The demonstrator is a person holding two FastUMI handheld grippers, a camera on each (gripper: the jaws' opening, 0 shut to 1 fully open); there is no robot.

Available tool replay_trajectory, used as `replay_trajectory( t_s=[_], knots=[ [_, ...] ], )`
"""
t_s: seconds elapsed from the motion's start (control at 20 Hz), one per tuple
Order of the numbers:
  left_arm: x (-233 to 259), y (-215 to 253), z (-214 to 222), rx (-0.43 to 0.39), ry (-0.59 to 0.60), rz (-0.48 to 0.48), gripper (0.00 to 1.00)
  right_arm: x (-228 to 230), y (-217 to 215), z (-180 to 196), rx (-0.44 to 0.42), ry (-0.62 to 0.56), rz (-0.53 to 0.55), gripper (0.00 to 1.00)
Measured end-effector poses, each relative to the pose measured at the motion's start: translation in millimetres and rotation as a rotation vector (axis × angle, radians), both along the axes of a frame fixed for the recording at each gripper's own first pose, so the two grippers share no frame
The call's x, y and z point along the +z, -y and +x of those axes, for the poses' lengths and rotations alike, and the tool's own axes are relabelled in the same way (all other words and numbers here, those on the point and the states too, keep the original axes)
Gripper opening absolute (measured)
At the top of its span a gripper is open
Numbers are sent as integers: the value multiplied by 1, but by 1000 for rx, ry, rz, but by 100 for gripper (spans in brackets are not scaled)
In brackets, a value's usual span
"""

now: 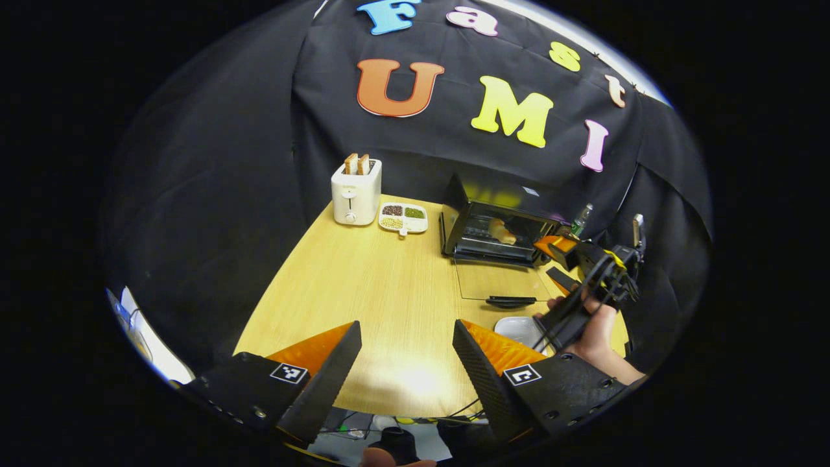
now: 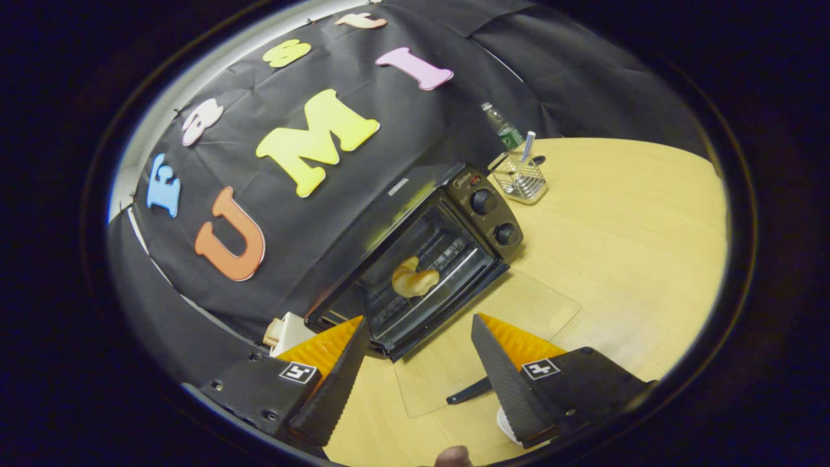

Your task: Open the electric oven with the left hand, put the food in, and close the electric oven.

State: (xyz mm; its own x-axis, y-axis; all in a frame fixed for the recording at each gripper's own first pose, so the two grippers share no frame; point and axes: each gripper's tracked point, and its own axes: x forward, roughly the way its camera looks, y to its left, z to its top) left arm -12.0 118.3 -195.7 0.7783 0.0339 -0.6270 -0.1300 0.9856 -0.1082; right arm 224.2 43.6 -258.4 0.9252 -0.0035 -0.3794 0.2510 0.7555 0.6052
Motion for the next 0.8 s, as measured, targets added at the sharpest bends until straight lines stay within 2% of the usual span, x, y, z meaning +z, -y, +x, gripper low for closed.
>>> replay_trajectory(
  t_s=[0.05,0.15,0.3,0.6,0.65,0.8],
  knots=[
    [-7,7,11,-6,-1,-13,94,6,1,-13,22,-2,-31,99],
    [-20,23,26,-24,-8,-38,94,20,1,-39,79,0,-100,95],
    [-32,60,47,-67,-12,-106,94,35,9,-84,132,-9,-181,96],
    [-74,126,83,-146,-67,-139,95,57,55,-131,134,-41,-266,99],
    [-81,133,85,-153,-79,-144,95,61,66,-136,128,-46,-280,96],
    [-93,157,93,-160,-105,-161,95,71,104,-145,84,-46,-341,95]
  ],
)
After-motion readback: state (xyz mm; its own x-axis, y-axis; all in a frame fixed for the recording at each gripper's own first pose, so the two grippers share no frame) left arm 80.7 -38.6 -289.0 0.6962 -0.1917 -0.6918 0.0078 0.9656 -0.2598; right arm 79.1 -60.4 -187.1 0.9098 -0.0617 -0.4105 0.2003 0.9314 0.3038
